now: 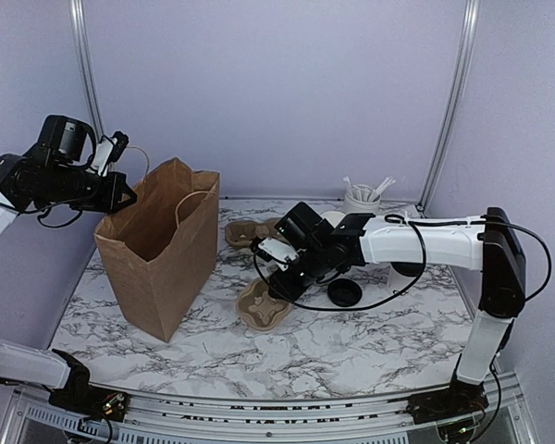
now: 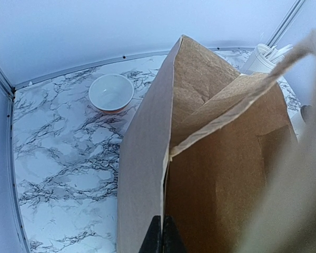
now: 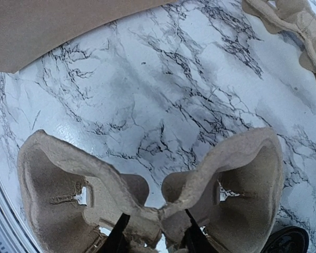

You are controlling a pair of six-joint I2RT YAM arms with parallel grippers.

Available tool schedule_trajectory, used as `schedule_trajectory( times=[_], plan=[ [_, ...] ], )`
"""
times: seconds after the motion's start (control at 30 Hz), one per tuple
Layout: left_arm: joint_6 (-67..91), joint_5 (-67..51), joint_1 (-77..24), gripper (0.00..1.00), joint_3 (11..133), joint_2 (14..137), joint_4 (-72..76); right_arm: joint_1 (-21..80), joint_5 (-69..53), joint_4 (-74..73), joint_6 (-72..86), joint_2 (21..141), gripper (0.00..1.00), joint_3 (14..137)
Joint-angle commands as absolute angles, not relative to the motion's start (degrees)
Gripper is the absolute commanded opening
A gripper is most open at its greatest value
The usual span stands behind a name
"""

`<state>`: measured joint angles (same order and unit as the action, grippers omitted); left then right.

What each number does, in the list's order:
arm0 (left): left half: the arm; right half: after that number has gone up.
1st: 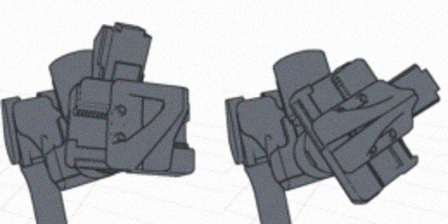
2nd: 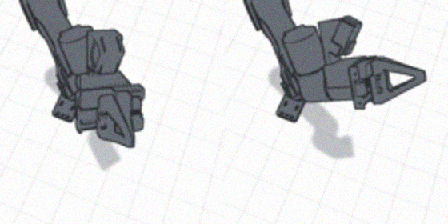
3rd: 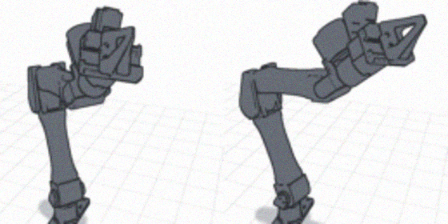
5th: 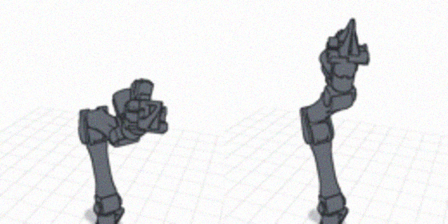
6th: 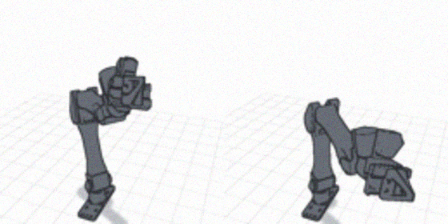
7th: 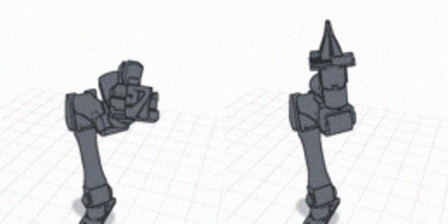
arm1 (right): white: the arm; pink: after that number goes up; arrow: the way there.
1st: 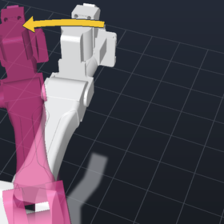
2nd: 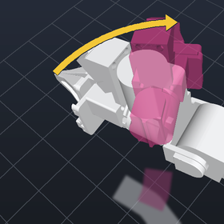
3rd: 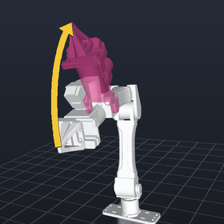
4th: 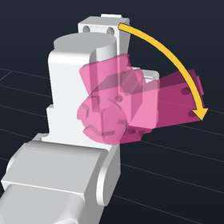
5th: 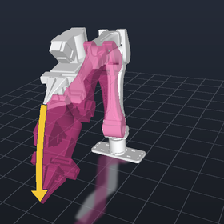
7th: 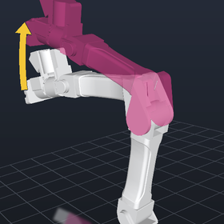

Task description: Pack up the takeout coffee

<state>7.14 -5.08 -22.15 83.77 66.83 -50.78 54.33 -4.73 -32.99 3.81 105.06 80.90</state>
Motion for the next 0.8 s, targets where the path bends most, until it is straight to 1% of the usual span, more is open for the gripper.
schedule_trajectory(
  times=[0.0,0.5,0.77],
  plan=[
    [6.3,-5.1,-22.6,0.00,83.1,67.0,-48.8,54.0,-5.3,-31.8,6.0,102.5,0.27,80.0],
    [5.6,-4.8,-24.4,0.00,82.7,67.1,-49.0,53.7,-6.5,-31.5,8.8,98.1,0.27,79.6],
    [5.2,-4.2,-25.6,0.00,83.1,67.1,-49.4,53.5,-5.0,-33.7,10.8,94.9,0.27,80.8]
  ],
)
